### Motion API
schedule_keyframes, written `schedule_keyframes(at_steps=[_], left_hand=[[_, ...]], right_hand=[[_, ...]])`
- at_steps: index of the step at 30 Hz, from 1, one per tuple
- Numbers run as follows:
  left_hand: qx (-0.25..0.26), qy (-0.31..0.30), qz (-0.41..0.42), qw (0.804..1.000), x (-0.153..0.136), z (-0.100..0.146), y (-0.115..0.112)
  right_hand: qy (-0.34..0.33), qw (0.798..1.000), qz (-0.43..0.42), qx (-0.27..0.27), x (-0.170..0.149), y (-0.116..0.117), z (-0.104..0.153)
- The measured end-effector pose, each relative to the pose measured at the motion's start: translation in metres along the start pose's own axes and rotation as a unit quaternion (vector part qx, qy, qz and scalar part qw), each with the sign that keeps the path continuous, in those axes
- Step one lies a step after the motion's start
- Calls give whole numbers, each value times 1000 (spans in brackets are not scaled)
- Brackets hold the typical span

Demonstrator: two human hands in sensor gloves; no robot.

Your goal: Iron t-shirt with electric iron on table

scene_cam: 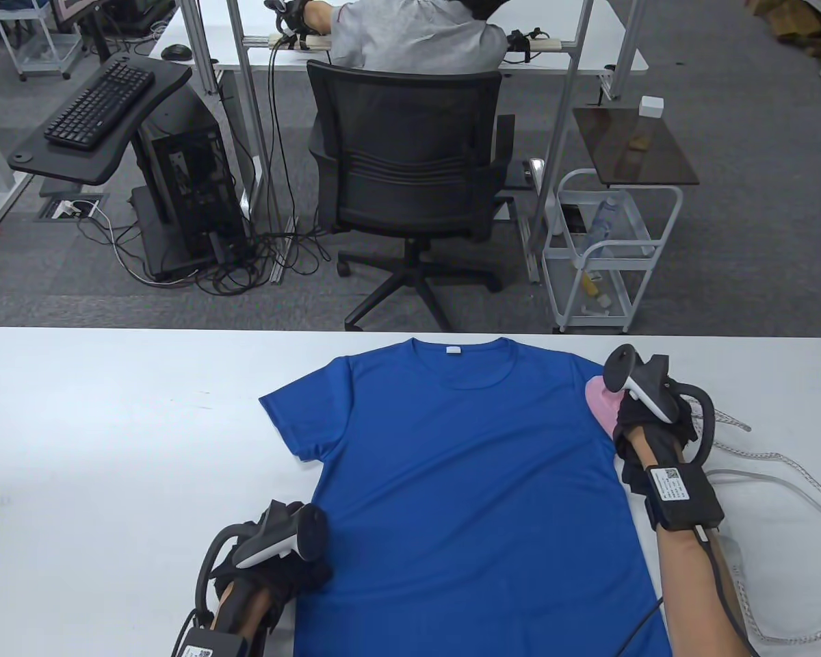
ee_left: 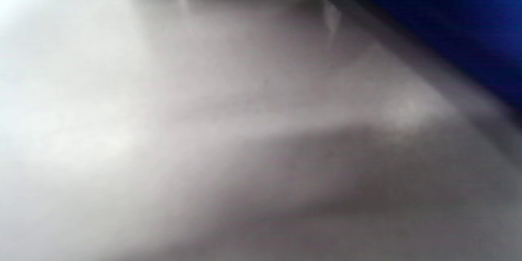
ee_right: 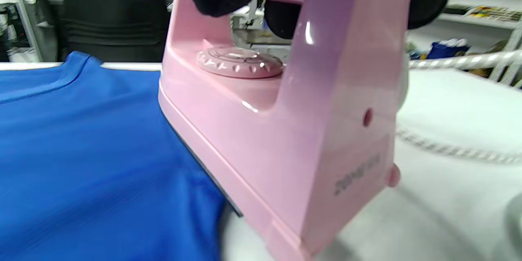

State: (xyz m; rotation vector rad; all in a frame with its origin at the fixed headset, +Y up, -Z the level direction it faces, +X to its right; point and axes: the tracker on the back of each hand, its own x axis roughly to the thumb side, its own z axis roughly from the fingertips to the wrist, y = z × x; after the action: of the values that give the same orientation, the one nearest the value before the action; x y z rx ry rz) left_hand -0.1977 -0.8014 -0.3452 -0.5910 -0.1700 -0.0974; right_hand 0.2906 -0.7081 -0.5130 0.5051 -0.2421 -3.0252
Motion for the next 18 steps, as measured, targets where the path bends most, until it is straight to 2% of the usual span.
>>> schedule_keyframes(at_steps=[2,3,8,11,15,18], left_hand=[[0,-2,10,1000,-1,0,-1],[0,-3,12,1000,-2,0,-1],[-3,-7,16,1000,-2,0,-1],[-5,-8,19,1000,-2,0,-1],[-7,-8,20,1000,-2,0,-1],[-8,-9,21,1000,-2,0,-1]], right_hand=[[10,1000,18,5,4,9,-2],[11,999,26,-16,2,10,-5],[68,997,21,-9,-17,10,-20],[81,996,27,-16,-25,10,-26],[94,994,-58,-21,-40,-5,-29],[66,981,-180,22,-52,-15,-27]])
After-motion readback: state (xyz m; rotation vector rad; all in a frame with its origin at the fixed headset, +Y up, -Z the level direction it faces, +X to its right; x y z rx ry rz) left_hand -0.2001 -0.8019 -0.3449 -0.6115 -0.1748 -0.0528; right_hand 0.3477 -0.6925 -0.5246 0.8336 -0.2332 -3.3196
